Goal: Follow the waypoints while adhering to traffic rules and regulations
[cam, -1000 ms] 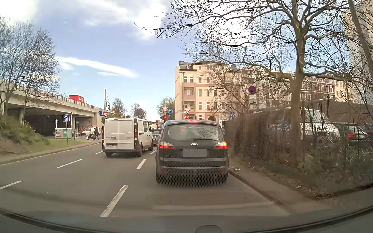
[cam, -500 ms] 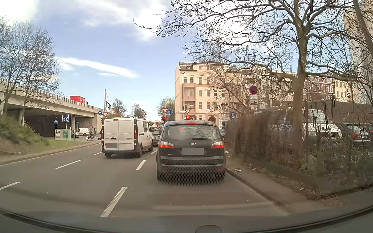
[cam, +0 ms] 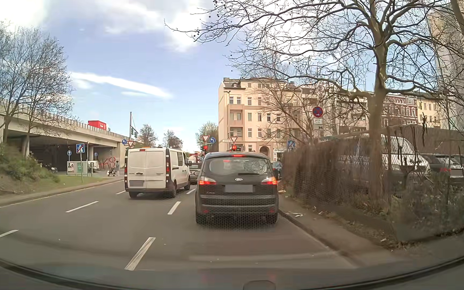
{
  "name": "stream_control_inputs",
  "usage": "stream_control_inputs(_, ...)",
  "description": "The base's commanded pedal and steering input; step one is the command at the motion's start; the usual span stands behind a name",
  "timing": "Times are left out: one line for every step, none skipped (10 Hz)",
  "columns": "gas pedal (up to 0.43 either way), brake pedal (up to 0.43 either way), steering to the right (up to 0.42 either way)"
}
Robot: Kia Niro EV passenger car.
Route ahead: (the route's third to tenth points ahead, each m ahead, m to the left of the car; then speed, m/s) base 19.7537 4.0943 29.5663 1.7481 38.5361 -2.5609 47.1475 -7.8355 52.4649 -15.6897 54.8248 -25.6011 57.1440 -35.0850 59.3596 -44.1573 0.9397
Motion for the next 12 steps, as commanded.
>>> stream_control_inputs(0.000,0.000,-0.023)
stream_control_inputs(0.000,0.000,-0.023)
stream_control_inputs(0.000,0.000,-0.022)
stream_control_inputs(0.000,0.000,-0.021)
stream_control_inputs(0.000,0.000,-0.021)
stream_control_inputs(0.000,0.000,-0.020)
stream_control_inputs(0.000,0.012,-0.020)
stream_control_inputs(0.000,0.067,-0.020)
stream_control_inputs(0.000,0.110,-0.020)
stream_control_inputs(0.000,0.159,-0.020)
stream_control_inputs(0.000,0.177,-0.023)
stream_control_inputs(0.000,0.195,-0.040)
